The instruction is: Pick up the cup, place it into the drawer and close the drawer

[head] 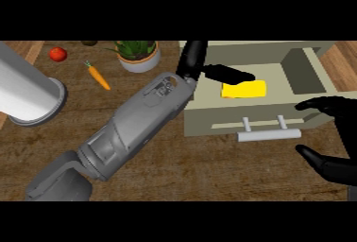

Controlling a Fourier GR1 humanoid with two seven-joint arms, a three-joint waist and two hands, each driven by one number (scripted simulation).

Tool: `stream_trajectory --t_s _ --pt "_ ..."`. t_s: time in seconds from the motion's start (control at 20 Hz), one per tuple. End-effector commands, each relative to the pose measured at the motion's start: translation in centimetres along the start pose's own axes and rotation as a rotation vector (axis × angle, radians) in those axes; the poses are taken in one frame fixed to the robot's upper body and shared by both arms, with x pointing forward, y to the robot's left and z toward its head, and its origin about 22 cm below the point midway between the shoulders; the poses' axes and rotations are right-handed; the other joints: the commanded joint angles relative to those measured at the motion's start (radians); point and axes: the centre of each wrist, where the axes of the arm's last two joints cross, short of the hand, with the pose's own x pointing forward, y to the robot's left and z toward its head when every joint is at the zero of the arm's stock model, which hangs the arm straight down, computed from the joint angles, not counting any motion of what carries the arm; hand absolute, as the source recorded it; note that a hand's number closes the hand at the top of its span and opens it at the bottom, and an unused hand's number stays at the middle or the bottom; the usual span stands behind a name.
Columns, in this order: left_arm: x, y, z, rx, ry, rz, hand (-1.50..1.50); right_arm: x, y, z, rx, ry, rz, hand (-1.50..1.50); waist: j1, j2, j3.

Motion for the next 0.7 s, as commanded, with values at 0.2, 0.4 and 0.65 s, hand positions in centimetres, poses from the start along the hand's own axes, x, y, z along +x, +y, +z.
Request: stream_trajectory --t_s 0.2,0.4,0.65 --pt "2.4 1.2 -1.6 0.043 0.016 0.100 -1.50 3.2 1.2 2.0 0.169 0.062 0.194 1.50 0.045 -0.014 -0.001" --pt "3.0 4.4 -2.2 0.087 -0.004 0.108 -1.50 3.1 -1.3 2.1 0.179 0.113 0.334 1.50 0.058 -0.013 -0.001" --pt "3.7 8.5 -1.2 0.103 0.018 0.145 -1.50 1.1 1.0 1.9 0.152 0.178 0.422 1.50 0.087 -0.019 -0.001"
